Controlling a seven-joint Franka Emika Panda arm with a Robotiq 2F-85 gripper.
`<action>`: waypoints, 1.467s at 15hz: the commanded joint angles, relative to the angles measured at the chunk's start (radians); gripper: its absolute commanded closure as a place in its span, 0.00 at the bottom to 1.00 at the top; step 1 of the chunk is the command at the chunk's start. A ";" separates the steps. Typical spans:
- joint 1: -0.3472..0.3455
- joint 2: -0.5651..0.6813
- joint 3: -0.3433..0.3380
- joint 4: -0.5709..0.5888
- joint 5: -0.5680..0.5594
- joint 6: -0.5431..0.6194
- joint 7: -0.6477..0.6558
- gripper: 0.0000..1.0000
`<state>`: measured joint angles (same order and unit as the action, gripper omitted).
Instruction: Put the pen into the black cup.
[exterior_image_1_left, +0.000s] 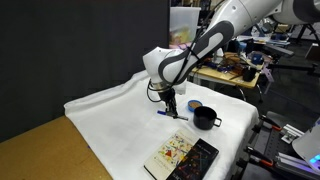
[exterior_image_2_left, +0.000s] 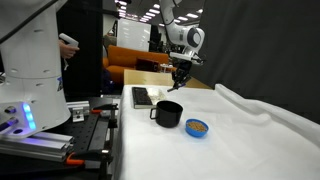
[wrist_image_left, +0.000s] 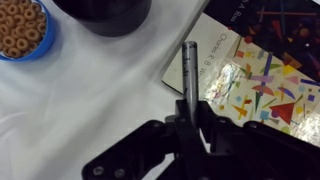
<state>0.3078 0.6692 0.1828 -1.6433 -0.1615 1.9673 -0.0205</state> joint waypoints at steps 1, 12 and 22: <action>0.003 0.011 -0.016 0.025 -0.005 -0.013 0.006 0.96; -0.034 -0.035 -0.061 0.006 -0.001 -0.008 0.018 0.96; -0.055 -0.044 -0.069 -0.006 0.016 -0.003 0.046 0.96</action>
<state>0.2618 0.6567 0.1080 -1.6159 -0.1601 1.9647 0.0074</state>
